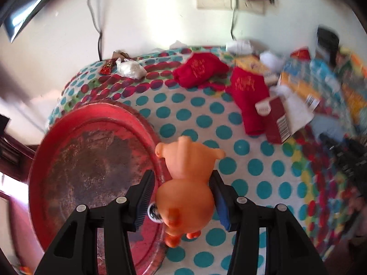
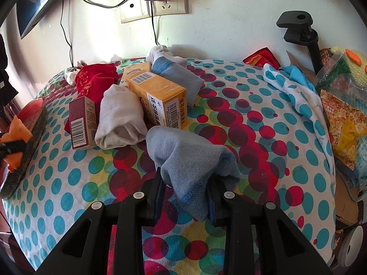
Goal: Organize objects
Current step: 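Grasp the orange toy pig with the left tool while the right holds the blue-grey sock, then lower the orange toy pig into the red basin and open the left tool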
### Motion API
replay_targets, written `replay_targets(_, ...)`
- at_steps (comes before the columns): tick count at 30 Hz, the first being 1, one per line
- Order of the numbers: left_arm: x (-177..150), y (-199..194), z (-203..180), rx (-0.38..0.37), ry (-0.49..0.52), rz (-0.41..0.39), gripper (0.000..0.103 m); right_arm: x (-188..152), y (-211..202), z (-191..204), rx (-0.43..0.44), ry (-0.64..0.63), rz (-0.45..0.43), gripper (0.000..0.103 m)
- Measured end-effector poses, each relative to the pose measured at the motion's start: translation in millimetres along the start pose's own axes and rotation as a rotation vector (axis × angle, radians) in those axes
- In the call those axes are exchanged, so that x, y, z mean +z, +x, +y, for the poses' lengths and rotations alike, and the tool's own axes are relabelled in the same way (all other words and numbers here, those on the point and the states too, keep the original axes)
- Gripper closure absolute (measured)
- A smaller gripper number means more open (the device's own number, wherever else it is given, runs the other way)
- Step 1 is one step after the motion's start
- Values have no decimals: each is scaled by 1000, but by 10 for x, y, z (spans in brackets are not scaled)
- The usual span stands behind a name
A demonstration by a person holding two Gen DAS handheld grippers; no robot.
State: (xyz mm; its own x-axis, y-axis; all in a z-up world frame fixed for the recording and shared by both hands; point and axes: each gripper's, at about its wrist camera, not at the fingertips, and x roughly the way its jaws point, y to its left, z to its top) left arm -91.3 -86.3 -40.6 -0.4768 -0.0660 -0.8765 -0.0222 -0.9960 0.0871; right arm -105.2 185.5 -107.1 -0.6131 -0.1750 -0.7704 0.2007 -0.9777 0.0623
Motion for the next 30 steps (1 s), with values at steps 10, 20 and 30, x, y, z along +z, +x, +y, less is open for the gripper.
replay_targets(10,76,-329,641,97,-79,-71,59,-7,-3,69,-29,-24,2,74)
replay_targets(20,-185,-110,1179,141,-163,6,61,-5,-12,66,-30,-24,0,74)
replay_targets(30,-426,-21,1552,185,-263,50,49,-37,-65,77,-13,6,0,78)
